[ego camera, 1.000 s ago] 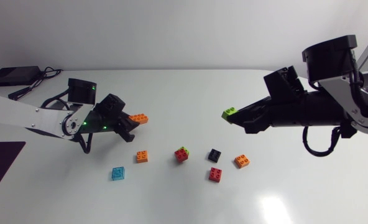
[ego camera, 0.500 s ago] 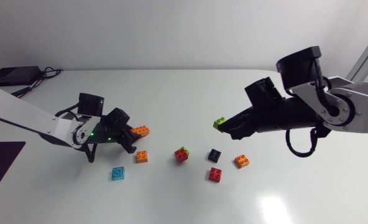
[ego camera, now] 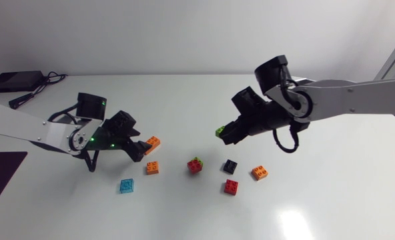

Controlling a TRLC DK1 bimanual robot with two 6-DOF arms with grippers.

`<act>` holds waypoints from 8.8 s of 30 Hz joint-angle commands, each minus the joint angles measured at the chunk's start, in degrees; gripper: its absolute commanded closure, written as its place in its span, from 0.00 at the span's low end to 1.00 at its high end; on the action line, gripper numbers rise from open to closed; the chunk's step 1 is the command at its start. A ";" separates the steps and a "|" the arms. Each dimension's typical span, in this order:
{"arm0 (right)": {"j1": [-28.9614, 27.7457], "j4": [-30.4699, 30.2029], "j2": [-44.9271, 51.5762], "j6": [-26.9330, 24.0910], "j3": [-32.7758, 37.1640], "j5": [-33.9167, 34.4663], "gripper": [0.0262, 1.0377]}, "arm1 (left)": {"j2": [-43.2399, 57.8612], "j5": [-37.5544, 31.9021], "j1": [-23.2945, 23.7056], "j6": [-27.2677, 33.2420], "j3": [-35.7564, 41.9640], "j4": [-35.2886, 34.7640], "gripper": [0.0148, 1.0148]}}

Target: Separate the duplo bricks

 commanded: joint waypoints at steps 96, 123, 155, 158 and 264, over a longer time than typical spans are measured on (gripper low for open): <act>1.69 4.40 -1.84 -5.42 -7.29 -1.99 0.11 | 5.93 -5.58 -27.13 4.13 6.29 -8.50 0.68; -4.46 -8.70 -15.20 -23.53 -13.36 -23.79 0.09 | -10.25 16.48 -20.45 15.03 12.71 -35.22 0.71; 2.92 -21.62 -18.36 -29.68 -11.42 -37.50 0.10 | -11.83 30.11 -23.53 28.92 22.73 -63.26 0.71; 2.92 -22.41 -18.18 -30.38 -10.90 -37.85 0.11 | -11.74 30.81 -23.62 30.06 23.17 -65.02 0.71; -13.52 -17.22 -27.50 -30.12 -13.44 -28.27 0.76 | 12.08 0.75 -40.23 19.16 24.31 -38.91 0.15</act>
